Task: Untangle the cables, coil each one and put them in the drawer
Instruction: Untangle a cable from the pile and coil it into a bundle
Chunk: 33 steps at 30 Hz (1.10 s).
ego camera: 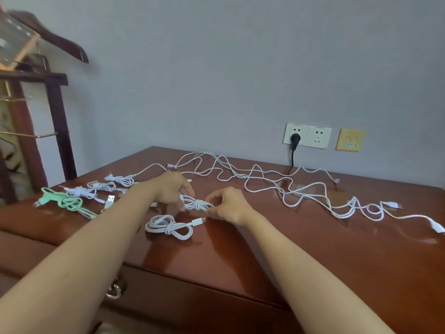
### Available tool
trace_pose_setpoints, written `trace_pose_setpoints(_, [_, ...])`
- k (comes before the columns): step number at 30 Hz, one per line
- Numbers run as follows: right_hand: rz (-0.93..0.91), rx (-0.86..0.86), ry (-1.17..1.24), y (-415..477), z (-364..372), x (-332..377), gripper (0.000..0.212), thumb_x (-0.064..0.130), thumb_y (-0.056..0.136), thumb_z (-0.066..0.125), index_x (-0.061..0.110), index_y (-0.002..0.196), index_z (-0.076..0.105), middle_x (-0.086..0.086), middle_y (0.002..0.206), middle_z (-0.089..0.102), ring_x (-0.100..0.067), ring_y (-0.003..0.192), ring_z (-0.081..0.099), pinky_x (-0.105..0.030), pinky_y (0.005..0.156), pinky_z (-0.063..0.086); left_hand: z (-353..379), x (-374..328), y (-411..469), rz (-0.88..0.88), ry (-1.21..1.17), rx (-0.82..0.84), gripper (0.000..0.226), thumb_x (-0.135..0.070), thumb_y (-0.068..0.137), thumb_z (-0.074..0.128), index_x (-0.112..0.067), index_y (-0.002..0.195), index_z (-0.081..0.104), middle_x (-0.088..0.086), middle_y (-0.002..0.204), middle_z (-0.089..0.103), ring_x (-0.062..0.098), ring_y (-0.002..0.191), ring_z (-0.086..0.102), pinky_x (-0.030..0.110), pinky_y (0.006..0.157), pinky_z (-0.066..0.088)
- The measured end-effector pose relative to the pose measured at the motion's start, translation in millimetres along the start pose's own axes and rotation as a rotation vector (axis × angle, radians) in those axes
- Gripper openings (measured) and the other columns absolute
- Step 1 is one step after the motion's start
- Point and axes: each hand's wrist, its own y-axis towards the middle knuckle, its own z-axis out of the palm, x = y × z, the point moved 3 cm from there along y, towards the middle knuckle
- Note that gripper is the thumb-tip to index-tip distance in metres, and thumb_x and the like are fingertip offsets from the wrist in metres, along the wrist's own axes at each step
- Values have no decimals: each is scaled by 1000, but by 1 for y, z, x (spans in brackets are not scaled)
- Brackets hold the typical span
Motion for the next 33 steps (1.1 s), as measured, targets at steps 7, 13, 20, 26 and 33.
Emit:
trace_pose_setpoints(7, [-14, 49, -32, 3, 15, 5, 27, 12, 80, 72, 12, 106, 69, -6, 101, 68, -10, 85, 54, -16, 73, 38, 5, 16, -1, -52, 71, 62, 46, -9, 74, 77, -17, 117, 63, 2, 120, 62, 13, 96, 54, 14, 70, 43])
trace_pose_setpoints(13, [-20, 60, -7, 2, 11, 1, 38, 22, 77, 75, 13, 113, 67, -5, 107, 67, -9, 88, 54, -17, 76, 38, -2, 10, 4, -65, 101, 147, 50, -12, 70, 80, -18, 116, 62, 2, 118, 62, 21, 110, 57, 36, 96, 46])
trace_pose_setpoints(20, [66, -8, 39, -7, -22, -24, 28, 19, 84, 65, 12, 111, 67, 1, 90, 61, -11, 89, 56, -23, 91, 45, -12, -32, 23, 28, 24, 36, 26, -12, 78, 74, -19, 101, 65, -1, 95, 63, 20, 97, 59, 27, 84, 42])
trace_pose_setpoints(26, [155, -134, -183, -25, -55, -68, 29, 11, 86, 55, 16, 112, 65, -4, 107, 61, -18, 99, 57, -23, 91, 42, 11, -83, 42, 127, -20, 26, 25, 1, 88, 54, -11, 106, 66, 7, 101, 70, 19, 97, 59, 25, 85, 42])
trace_pose_setpoints(33, [217, -209, -513, -49, -79, -110, 53, 26, 96, 40, 16, 146, 27, -4, 152, 23, -27, 137, 24, -37, 108, 24, 53, -118, 65, 126, -25, -12, 40, -8, 93, 49, -15, 132, 48, 10, 129, 50, 25, 123, 47, 25, 95, 36])
